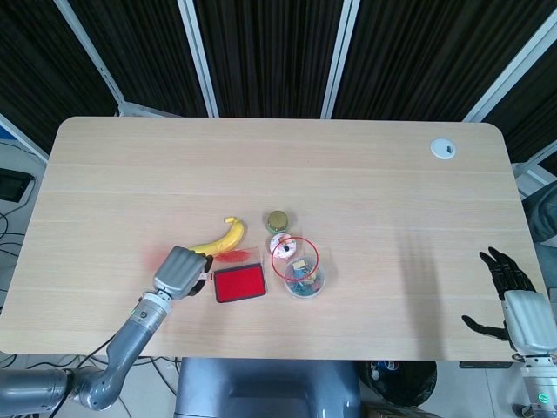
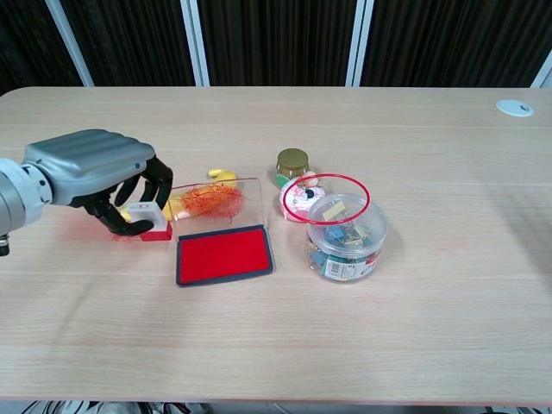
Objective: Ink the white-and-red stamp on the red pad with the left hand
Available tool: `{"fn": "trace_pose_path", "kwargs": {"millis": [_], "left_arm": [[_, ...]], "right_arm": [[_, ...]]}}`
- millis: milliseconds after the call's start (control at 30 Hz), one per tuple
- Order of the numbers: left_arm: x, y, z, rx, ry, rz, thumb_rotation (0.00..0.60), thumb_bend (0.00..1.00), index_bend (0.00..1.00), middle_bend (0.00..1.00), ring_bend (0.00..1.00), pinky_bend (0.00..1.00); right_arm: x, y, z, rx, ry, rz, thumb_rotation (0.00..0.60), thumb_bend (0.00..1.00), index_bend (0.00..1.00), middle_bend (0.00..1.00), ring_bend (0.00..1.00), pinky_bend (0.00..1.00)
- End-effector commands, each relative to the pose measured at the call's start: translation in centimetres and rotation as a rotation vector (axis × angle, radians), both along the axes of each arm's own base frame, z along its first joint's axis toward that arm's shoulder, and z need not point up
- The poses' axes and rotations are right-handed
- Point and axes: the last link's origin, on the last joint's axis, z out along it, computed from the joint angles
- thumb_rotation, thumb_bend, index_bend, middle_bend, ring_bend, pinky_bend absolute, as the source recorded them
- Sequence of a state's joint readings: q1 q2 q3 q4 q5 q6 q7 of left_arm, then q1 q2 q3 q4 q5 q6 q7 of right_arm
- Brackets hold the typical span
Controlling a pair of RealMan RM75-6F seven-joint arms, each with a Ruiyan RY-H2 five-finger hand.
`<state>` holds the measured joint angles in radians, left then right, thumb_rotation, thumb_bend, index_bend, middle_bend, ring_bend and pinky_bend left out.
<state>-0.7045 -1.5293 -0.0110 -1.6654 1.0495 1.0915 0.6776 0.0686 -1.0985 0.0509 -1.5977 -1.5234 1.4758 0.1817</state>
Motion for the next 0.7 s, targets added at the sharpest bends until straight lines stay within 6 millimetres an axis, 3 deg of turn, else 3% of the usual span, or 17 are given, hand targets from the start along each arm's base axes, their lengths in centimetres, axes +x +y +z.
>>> {"fn": "trace_pose_path", "kwargs": {"millis": [33,700], "left_arm": [[-1.4,0.2,0.1,-0.002,0.022,0.015,0.600,0.56,0.73,0.74,0.59,0.63],[-3.4,1.8,-0.8,-0.011,0.050,0.048,0.600,0.55,0.69,0.70,0.55,0.59]], "right_arm": [[0.0,0.0,0.0,0.000,-0.001,-0.001,0.600,0.16,0.00,0.00,0.00,0.16],[0.0,0.0,0.0,0.002,-0.010,-0.009,0.600,0.16,0.00,0.00,0.00,0.16]]}}
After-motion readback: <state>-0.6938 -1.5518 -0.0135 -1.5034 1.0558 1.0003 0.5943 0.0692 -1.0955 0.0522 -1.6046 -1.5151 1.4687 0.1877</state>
